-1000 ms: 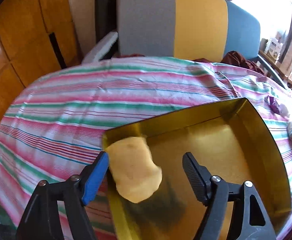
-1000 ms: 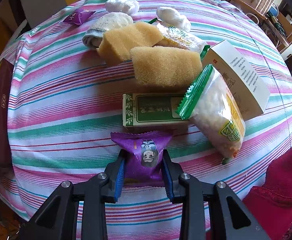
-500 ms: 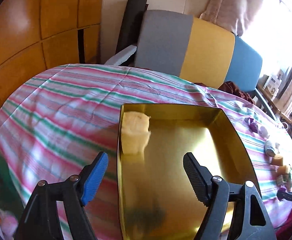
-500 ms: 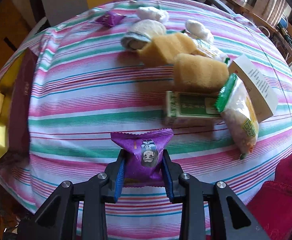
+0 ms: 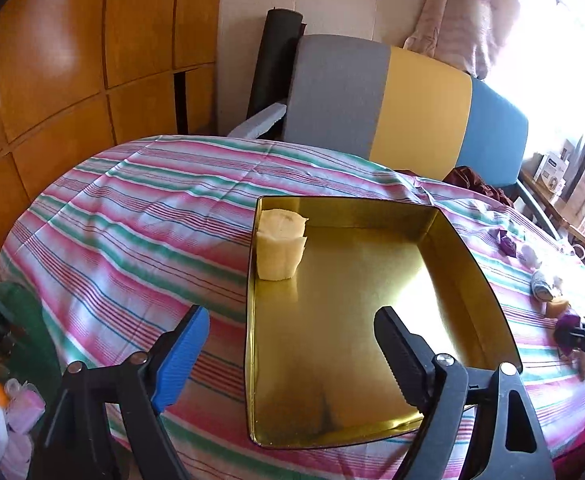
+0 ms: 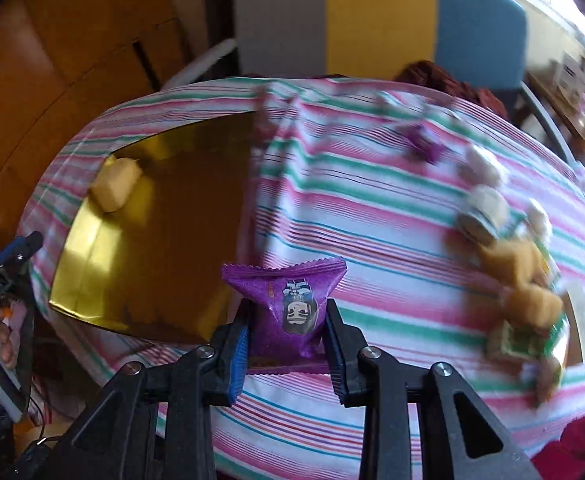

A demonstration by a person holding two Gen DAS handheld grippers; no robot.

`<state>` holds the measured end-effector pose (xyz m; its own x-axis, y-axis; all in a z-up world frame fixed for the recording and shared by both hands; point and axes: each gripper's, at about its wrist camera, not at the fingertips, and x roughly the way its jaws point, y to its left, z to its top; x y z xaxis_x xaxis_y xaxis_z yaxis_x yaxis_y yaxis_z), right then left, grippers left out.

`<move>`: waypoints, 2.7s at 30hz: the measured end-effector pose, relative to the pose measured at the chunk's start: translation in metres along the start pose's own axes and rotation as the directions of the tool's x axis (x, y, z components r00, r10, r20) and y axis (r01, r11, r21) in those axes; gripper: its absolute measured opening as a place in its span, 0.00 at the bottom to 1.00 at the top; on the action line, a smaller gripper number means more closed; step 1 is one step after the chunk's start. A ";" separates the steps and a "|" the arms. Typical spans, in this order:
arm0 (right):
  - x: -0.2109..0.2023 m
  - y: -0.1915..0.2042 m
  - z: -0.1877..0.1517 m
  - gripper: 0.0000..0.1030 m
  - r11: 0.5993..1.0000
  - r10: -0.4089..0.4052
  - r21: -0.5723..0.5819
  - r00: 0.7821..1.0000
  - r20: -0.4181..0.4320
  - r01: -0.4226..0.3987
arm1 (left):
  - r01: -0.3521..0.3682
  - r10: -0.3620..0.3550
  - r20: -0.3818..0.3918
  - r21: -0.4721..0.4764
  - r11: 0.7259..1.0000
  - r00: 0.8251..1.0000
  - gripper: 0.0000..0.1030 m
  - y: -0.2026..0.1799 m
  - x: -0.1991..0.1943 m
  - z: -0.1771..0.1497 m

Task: Organize objects
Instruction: 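Carry the purple candy packet into the tray beside the cake and release with the right gripper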

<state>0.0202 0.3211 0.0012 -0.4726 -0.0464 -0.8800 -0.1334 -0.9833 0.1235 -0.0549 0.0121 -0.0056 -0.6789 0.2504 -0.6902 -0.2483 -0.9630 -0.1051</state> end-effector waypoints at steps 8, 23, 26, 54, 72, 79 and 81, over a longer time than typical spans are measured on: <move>0.029 0.054 0.019 0.32 0.993 0.088 -0.083 0.996 -0.007 -0.088 | -0.024 0.024 0.001 -0.012 1.000 1.000 0.83 0.007 -0.002 -0.004; 0.090 0.138 0.056 0.32 0.965 0.146 -0.208 0.987 -0.070 -0.158 | -0.089 0.089 0.004 -0.027 0.996 0.996 0.85 0.030 -0.007 -0.013; 0.100 0.153 0.063 0.32 0.961 0.140 -0.229 0.987 -0.079 -0.155 | -0.095 0.095 0.006 -0.035 0.995 0.995 0.85 0.035 -0.009 -0.013; 0.178 0.227 0.106 0.32 0.941 0.128 -0.288 0.976 -0.177 -0.176 | -0.111 0.107 -0.037 -0.136 0.984 0.994 0.85 0.076 0.000 -0.018; 0.095 0.153 0.094 0.44 0.964 0.185 -0.187 0.982 -0.029 -0.187 | -0.098 0.096 -0.020 -0.114 0.989 0.995 0.87 0.065 -0.005 -0.020; 0.057 0.076 0.061 0.47 0.988 0.138 -0.076 0.990 0.035 -0.135 | -0.067 0.065 -0.019 -0.081 0.994 0.998 0.87 0.045 -0.007 -0.019; 0.048 0.050 0.051 0.48 0.993 0.110 -0.043 0.993 0.045 -0.108 | -0.058 0.057 -0.017 -0.064 0.996 0.998 0.87 0.036 -0.007 -0.016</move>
<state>-0.0536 0.2788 -0.0117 -0.5230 -0.1459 -0.8398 -0.0442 -0.9793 0.1977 -0.0481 -0.0262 -0.0165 -0.6800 0.1931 -0.7073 -0.1633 -0.9803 -0.1107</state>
